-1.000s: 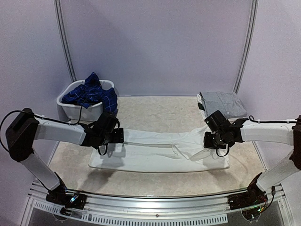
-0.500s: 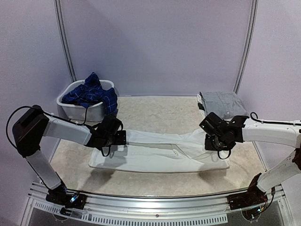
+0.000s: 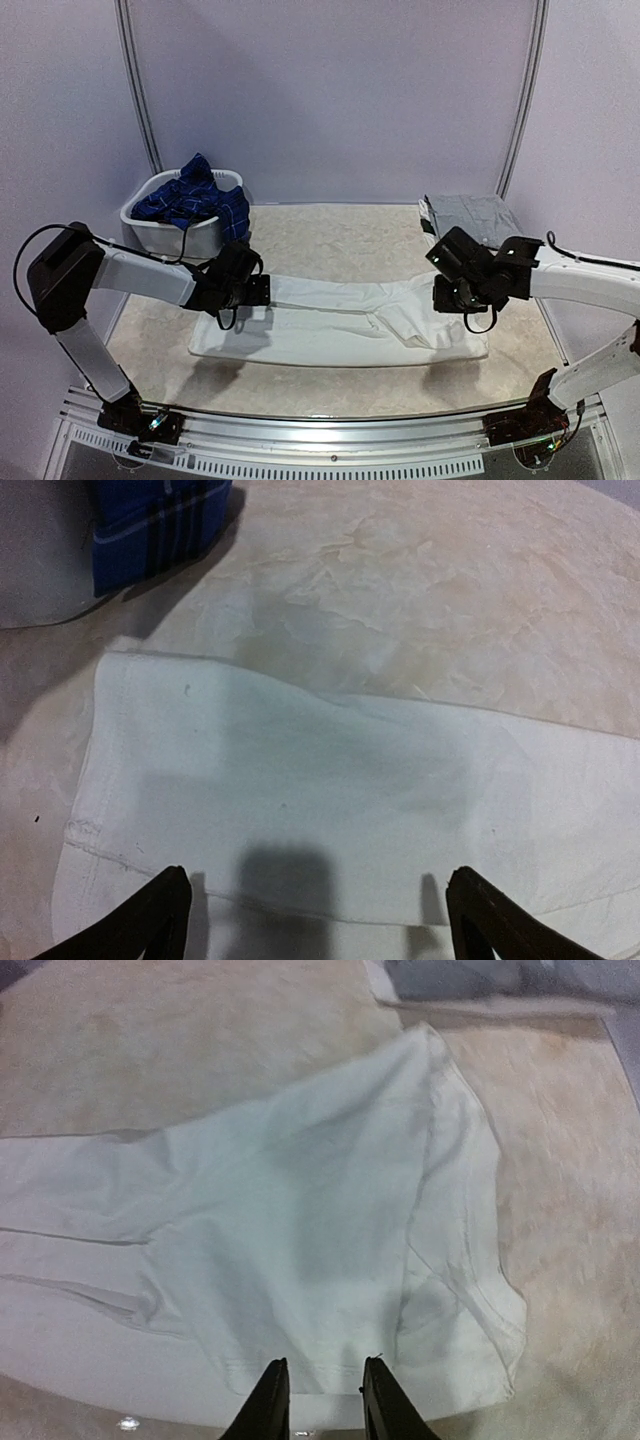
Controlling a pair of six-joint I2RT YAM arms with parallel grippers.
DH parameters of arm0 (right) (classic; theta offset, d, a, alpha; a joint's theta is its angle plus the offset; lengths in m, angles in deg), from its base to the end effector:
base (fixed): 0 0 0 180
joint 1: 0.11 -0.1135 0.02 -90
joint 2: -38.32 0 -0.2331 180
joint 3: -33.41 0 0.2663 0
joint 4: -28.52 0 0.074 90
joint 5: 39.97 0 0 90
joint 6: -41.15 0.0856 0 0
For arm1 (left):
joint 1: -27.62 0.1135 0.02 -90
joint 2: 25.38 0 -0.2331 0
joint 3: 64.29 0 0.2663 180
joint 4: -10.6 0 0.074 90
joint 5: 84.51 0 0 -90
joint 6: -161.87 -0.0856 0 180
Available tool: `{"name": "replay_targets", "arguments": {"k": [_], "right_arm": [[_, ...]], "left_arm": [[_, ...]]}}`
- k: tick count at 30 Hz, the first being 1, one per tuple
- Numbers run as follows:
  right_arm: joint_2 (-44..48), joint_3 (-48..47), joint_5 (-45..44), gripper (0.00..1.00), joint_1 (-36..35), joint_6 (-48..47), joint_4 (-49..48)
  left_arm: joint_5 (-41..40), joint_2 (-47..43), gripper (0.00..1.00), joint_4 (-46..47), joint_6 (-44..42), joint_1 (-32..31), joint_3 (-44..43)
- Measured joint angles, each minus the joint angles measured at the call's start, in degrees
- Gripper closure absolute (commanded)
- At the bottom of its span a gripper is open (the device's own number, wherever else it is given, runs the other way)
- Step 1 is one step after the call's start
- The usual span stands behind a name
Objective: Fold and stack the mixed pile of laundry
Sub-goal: Fold the 1/3-folded T-shirt at the center of the board.
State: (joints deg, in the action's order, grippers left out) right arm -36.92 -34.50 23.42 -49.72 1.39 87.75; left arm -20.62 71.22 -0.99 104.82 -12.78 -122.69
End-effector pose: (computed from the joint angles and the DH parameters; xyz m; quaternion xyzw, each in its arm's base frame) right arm 0.2136 0.1919 0.1668 0.0520 0.9526 0.0062 0.2997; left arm 0.2936 -0.2004 0.0652 -0.0181 0.9179 -0.0299 0.3953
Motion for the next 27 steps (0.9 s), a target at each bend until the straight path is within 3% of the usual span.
{"name": "replay_targets", "arguments": {"k": [4, 8, 16, 27], "right_arm": [[2.80, -0.31, 2.62, 0.91, 0.17, -4.61, -7.41], [-4.11, -0.35, 7.96, 0.99, 1.75, -7.41, -15.98], [-20.55, -0.90, 14.97, 0.99, 3.93, -8.74, -23.19], [-23.30, 2.67, 20.28, 0.99, 1.73, -6.60, -30.05]], "left_arm": [[0.04, -0.02, 0.10, 0.00, 0.00, 0.00, 0.00], [0.04, -0.74, 0.10, -0.07, 0.00, 0.00, 0.09], [-0.46, -6.25, 0.10, -1.55, 0.00, 0.00, 2.34], [-1.57, -8.48, 0.10, -3.32, 0.07, 0.00, 4.11]]}}
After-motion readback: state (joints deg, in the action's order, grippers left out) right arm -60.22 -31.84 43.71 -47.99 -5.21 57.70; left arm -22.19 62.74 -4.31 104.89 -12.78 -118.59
